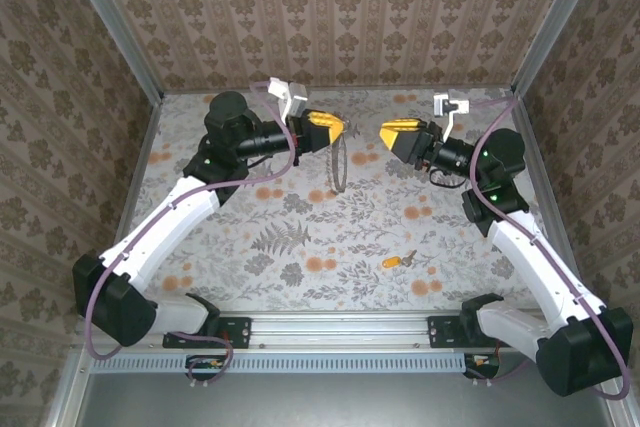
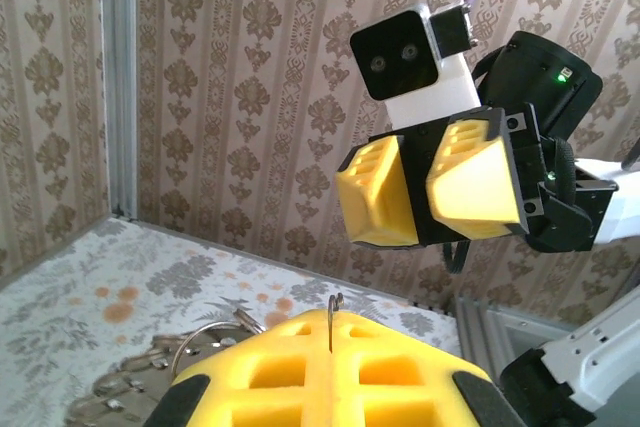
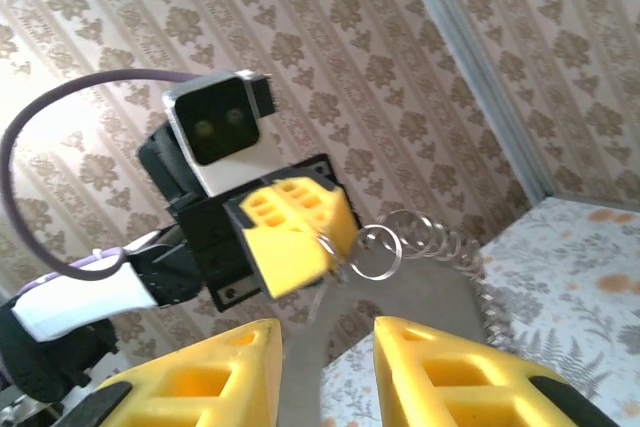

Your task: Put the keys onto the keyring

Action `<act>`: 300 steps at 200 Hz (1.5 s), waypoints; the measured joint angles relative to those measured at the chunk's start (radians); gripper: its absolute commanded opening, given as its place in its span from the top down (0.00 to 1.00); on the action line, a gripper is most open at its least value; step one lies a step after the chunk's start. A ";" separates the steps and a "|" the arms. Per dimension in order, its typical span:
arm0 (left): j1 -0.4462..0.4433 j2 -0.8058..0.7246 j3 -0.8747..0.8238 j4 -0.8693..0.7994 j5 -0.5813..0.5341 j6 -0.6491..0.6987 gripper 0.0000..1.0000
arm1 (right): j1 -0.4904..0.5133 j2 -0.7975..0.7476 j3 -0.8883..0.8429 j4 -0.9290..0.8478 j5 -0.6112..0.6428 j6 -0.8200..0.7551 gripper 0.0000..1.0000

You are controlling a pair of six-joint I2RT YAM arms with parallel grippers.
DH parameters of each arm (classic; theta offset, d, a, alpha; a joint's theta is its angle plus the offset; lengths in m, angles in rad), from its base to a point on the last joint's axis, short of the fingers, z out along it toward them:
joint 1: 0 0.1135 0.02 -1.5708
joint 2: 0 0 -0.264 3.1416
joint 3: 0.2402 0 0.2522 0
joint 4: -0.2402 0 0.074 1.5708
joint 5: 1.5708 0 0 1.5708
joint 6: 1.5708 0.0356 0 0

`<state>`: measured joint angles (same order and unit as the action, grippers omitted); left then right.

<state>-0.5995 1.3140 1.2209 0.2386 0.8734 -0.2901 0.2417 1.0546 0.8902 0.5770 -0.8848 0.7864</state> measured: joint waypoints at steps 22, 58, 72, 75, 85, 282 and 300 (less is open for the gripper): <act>0.000 0.000 0.003 -0.006 0.014 -0.036 1.00 | 0.043 0.017 0.030 0.003 -0.003 -0.002 0.70; 0.000 -0.007 0.004 -0.014 0.021 -0.068 1.00 | 0.087 0.042 0.053 0.003 -0.003 -0.005 0.72; 0.000 -0.014 0.004 -0.014 0.026 -0.077 1.00 | 0.100 0.054 0.058 0.002 -0.003 -0.005 0.73; 0.000 -0.017 0.004 -0.014 0.028 -0.077 1.00 | 0.102 0.057 0.060 0.001 -0.003 -0.006 0.73; 0.000 -0.022 0.004 -0.014 0.033 -0.080 1.00 | 0.111 0.065 0.064 -0.002 -0.003 -0.011 0.73; -0.001 -0.024 0.006 -0.029 0.100 -0.084 1.00 | 0.159 0.148 0.119 -0.027 0.016 -0.052 0.76; -0.002 -0.017 0.013 -0.030 0.103 -0.084 1.00 | 0.163 0.150 0.121 -0.028 0.016 -0.054 0.78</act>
<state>-0.6014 1.2972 1.2335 0.2089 0.9760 -0.3740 0.4046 1.2049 1.0111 0.5491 -0.8688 0.7326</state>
